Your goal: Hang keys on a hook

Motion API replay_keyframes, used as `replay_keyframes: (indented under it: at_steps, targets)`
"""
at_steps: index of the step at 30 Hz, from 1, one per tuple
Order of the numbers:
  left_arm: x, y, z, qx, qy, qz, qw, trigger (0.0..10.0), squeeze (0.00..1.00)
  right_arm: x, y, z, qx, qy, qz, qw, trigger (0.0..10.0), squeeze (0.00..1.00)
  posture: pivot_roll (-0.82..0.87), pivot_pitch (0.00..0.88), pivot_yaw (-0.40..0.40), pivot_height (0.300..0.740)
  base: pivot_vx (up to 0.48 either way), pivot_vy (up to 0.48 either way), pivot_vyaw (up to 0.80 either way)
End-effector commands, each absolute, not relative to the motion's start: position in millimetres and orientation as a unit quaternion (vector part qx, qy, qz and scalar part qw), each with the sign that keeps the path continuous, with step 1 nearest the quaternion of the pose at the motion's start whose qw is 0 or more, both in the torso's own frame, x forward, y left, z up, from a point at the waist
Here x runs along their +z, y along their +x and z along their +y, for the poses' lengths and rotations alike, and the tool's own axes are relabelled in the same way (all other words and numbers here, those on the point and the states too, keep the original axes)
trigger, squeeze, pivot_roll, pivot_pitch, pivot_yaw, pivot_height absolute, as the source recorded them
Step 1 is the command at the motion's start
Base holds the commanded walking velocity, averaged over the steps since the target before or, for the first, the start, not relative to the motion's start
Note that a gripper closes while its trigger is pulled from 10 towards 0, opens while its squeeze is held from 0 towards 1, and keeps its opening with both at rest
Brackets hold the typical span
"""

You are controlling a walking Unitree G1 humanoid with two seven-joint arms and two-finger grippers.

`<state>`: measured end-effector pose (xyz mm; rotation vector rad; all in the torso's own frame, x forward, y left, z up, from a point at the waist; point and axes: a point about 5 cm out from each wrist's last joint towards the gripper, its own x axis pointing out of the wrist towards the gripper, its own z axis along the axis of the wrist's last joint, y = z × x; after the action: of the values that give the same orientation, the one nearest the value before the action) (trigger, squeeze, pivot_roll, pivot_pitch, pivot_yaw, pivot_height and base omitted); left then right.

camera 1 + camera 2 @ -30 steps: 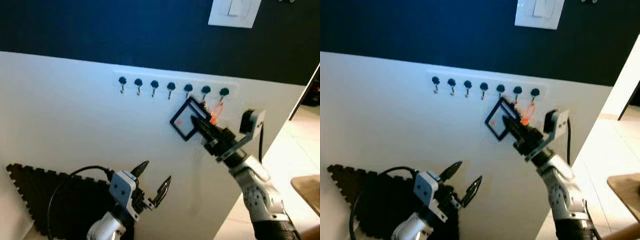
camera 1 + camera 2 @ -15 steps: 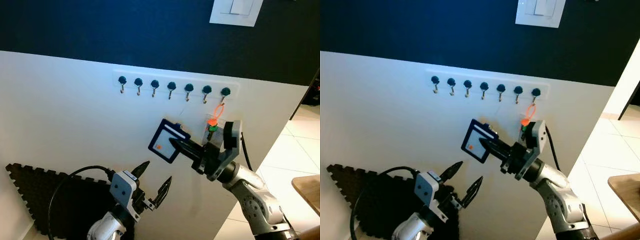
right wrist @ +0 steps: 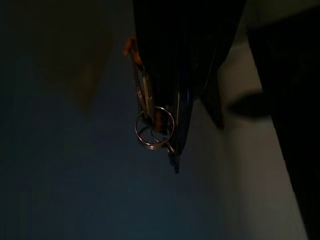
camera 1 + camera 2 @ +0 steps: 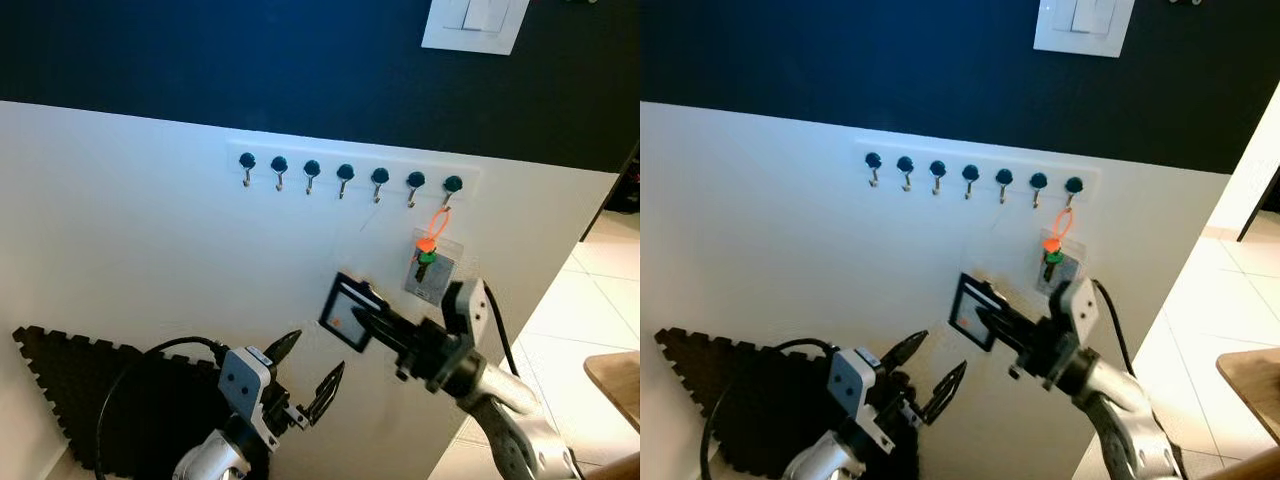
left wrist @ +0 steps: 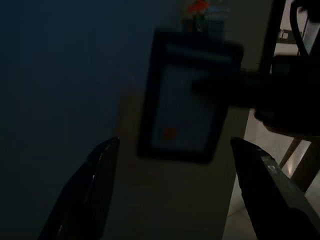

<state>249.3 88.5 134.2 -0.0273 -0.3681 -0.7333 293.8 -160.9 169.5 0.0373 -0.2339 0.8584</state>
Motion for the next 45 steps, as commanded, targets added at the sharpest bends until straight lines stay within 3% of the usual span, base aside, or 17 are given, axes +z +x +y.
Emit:
replay_keyframes:
  at_steps: [1, 4, 6, 8, 12, 16, 20, 23, 28, 29, 30, 31, 32, 33, 35, 38, 45]
  targets:
    - [133.9, 249.1, 90.0, -0.361, 0.01, -0.18, 0.915, 10.0, 0.0, 167.3, 292.7, -164.9, 0.411, 0.006, -0.114, 0.905, 10.0, 0.0, 0.06, 0.069, -0.072, 0.74, 0.0, 0.0, 0.0]
    - [133.0, 252.7, 94.3, -0.348, 0.022, -0.178, 0.92, 10.0, 0.0, 159.7, 294.0, -171.3, 0.393, -0.024, -0.099, 0.914, 10.0, 0.0, 0.06, 0.074, -0.072, 0.74, 0.0, 0.0, 0.0]
    - [129.3, 258.6, 102.2, -0.329, 0.053, -0.168, 0.928, 10.0, 0.0, 131.9, 298.2, -183.1, 0.346, -0.164, -0.042, 0.923, 10.0, 0.0, 0.05, 0.076, -0.07, 0.74, 0.0, 0.0, 0.0]
    - [127.1, 260.1, 105.2, -0.327, 0.067, -0.163, 0.928, 10.0, 0.0, 107.3, 296.9, -189.8, 0.31, -0.272, -0.009, 0.911, 10.0, 0.0, 0.05, 0.076, -0.07, 0.74, 0.0, 0.0, 0.0]
    - [125.9, 259.1, 105.3, -0.329, 0.07, -0.159, 0.928, 10.0, 0.0, 88.3, 291.8, -188.2, 0.29, -0.315, 0.01, 0.904, 10.0, 0.0, 0.05, 0.077, -0.073, 0.74, 0.0, 0.0, 0.0]
    - [121.6, 256.7, 104.3, -0.329, 0.077, -0.152, 0.929, 10.0, 0.0, 62.7, 282.5, -184.8, 0.285, -0.399, 0.04, 0.871, 10.0, 0.0, 0.06, 0.08, -0.075, 0.74, 0.0, 0.0, 0.0]
    - [120.0, 255.7, 103.6, -0.329, 0.079, -0.15, 0.929, 10.0, 0.0, 50.7, 276.9, -184.7, 0.284, -0.42, 0.051, 0.86, 10.0, 0.0, 0.06, 0.083, -0.073, 0.74, 0.0, 0.0, 0.0]
    - [117.7, 254.8, 104.1, -0.332, 0.085, -0.146, 0.928, 10.0, 0.0, 42.1, 274.8, -185.8, 0.263, -0.398, 0.049, 0.878, 10.0, 0.0, 0.06, 0.085, -0.07, 0.74, 0.0, 0.0, 0.0]
    - [116.9, 254.9, 104.8, -0.333, 0.087, -0.144, 0.928, 10.0, 0.0, 39.2, 274.7, -186.9, 0.253, -0.398, 0.047, 0.881, 10.0, 0.0, 0.06, 0.085, -0.064, 0.74, 0.0, 0.0, 0.0]
    - [116.7, 255.0, 105.0, -0.333, 0.088, -0.143, 0.928, 10.0, 0.0, 38.0, 274.5, -187.5, 0.249, -0.389, 0.051, 0.885, 10.0, 0.0, 0.06, 0.085, -0.064, 0.74, 0.0, 0.0, 0.0]
    - [116.5, 255.3, 105.2, -0.333, 0.089, -0.143, 0.928, 10.0, 0.0, 38.1, 277.1, -190.8, 0.214, -0.267, 0.085, 0.936, 10.0, 0.0, 0.06, 0.084, -0.065, 0.74, 0.0, 0.0, 0.0]
    - [116.6, 255.4, 105.5, -0.333, 0.09, -0.143, 0.928, 10.0, 0.0, 35.9, 277.0, -193.8, 0.189, -0.146, 0.111, 0.965, 10.0, 0.0, 0.06, 0.084, -0.064, 0.74, 0.0, 0.0, 0.0]
    - [116.6, 255.5, 105.7, -0.333, 0.09, -0.143, 0.928, 10.0, 0.0, 34.0, 275.9, -194.8, 0.178, -0.059, 0.121, 0.975, 10.0, 0.0, 0.06, 0.084, -0.064, 0.74, 0.0, 0.0, 0.0]
    - [116.6, 255.5, 105.7, -0.333, 0.09, -0.142, 0.928, 10.0, 0.0, 32.4, 273.2, -195.2, 0.183, 0.031, 0.13, 0.974, 10.0, 0.0, 0.06, 0.084, -0.063, 0.74, 0.0, 0.0, 0.0]
    - [116.5, 255.4, 105.7, -0.333, 0.09, -0.142, 0.928, 10.0, 0.0, 31.8, 271.8, -195.0, 0.19, 0.07, 0.133, 0.97, 10.0, 0.0, 0.06, 0.084, -0.063, 0.74, 0.0, 0.0, 0.0]
    - [115.3, 254.9, 104.8, -0.335, 0.089, -0.139, 0.928, 10.0, 0.0, 23.0, 260.7, -199.1, 0.207, 0.228, 0.168, 0.936, 10.0, 0.0, 0.06, 0.084, -0.065, 0.74, 0.0, 0.0, 0.0]
    - [113.7, 254.1, 104.0, -0.339, 0.091, -0.136, 0.926, 10.0, 0.0, 9.8, 245.2, -203.0, 0.201, 0.34, 0.199, 0.897, 10.0, 0.0, 0.06, 0.084, -0.064, 0.74, 0.0, 0.0, 0.0]
